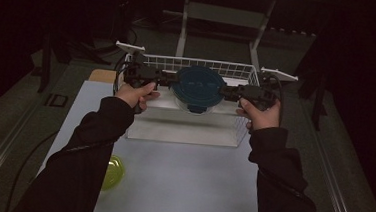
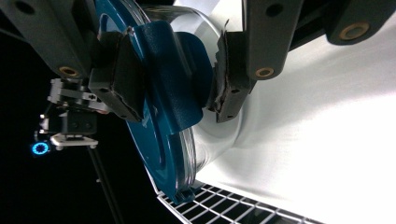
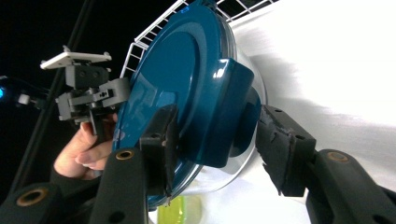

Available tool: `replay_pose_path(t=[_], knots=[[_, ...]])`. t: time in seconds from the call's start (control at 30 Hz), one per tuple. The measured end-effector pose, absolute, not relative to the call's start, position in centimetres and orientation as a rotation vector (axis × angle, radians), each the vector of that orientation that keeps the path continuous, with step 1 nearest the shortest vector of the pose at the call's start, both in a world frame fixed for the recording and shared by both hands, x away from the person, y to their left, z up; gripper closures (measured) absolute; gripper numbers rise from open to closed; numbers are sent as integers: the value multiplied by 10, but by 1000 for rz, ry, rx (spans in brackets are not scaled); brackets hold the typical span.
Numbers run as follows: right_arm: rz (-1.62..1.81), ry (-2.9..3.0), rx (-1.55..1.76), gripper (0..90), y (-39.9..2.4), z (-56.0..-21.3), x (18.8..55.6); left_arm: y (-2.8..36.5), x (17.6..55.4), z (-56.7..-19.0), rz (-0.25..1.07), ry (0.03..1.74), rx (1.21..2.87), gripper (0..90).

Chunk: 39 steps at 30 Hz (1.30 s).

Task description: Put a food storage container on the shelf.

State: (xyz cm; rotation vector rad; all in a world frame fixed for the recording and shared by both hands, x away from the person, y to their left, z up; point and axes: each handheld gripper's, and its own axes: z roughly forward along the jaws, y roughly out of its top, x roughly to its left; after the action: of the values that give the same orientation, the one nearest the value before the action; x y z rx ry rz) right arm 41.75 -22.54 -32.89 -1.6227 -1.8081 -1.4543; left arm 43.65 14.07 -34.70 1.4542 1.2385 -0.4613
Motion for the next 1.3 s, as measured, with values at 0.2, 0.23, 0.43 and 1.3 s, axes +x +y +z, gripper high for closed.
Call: replay_pose_path(t=[0.2,0.23,0.43,1.3], knots=[[-1478,-1843,-1619,461,-226,-324,416,139,433,-337,-373,1217,1492,476],[-1490,-1846,-1611,444,-226,-323,415,139,432,-335,-353,1216,1497,442],[-1514,-1907,-1616,444,-228,-319,407,145,425,-327,-266,1220,1516,427],[-1529,-2187,-1407,898,-212,-316,332,160,338,-327,-62,980,1585,298]])
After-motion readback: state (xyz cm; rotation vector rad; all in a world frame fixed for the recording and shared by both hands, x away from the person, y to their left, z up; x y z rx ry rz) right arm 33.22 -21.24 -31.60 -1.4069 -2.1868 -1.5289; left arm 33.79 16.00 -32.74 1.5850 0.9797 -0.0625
